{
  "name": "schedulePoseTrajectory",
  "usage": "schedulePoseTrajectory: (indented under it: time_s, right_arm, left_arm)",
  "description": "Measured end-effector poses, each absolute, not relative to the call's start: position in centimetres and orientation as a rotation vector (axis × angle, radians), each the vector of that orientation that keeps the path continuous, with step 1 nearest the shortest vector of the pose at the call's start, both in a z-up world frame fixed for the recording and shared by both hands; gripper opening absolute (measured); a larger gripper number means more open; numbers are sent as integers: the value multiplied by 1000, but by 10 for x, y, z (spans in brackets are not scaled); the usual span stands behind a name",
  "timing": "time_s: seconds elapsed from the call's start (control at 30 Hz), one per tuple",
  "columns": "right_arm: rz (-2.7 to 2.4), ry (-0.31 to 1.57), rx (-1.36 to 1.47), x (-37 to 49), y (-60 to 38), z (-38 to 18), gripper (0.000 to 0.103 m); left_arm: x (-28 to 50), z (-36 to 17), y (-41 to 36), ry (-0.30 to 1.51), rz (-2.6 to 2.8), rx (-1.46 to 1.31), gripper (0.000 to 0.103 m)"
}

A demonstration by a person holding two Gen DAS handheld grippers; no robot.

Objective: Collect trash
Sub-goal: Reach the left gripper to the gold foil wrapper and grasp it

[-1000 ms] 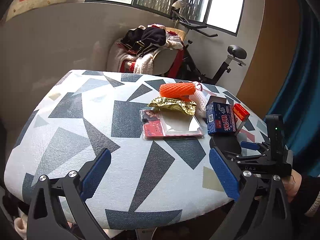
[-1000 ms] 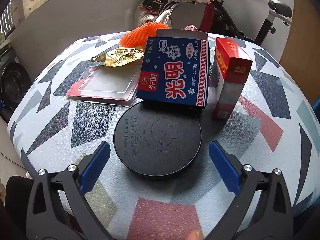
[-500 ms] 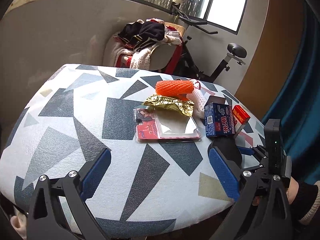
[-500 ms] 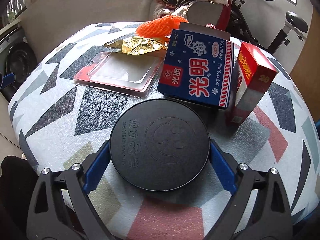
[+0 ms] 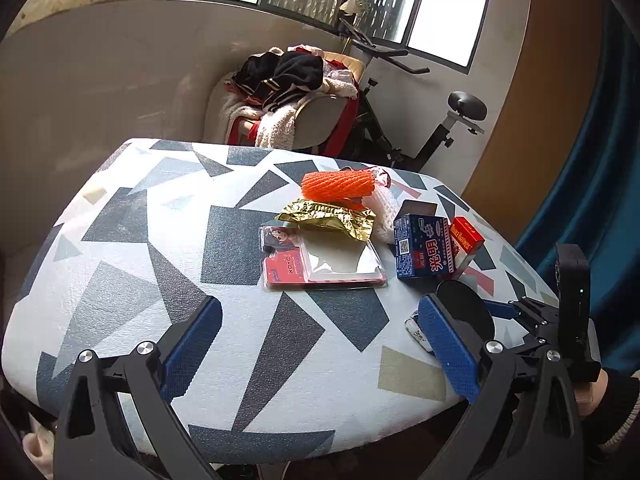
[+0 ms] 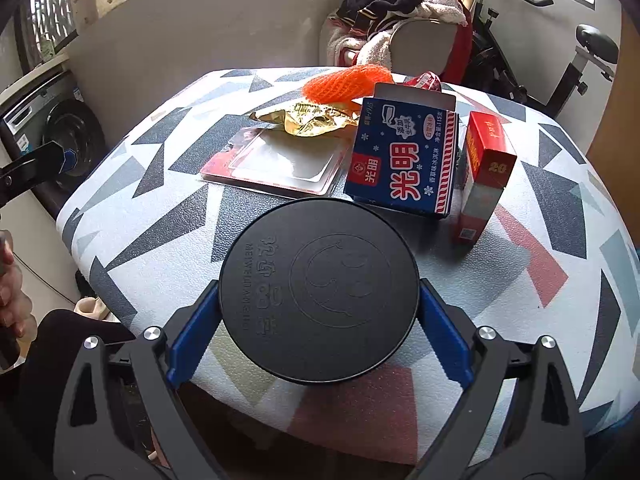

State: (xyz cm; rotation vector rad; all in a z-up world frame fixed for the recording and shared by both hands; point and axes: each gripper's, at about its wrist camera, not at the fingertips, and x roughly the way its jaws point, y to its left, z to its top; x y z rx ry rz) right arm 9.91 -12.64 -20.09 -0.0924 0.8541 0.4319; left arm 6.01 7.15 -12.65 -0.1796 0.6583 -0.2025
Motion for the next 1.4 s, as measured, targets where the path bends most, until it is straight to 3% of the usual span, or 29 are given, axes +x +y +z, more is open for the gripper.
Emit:
schedulePoseTrajectory:
  time_s: [0.4,0.53,0.9,1.17,1.4]
  right_arm:
    - [356,715,-75,96,-159,-159,92]
    - [327,675,-83,103,-170,-148,92]
    - [283,649,-37,137,-197,-139,92]
    - [273,653,-33,151,-203,-142,92]
    - [265,671,-29,158,-206,-148,92]
  left_arm:
    - [72,-125,80,702,-222,-340,96]
    - [96,-124,80,730,-244,-408,88]
    - [212,-169,81,870,-231,-822,52]
    - [270,-215,85,946,-123,-962,44]
    - [281,-220,85,961,-90,-905,12]
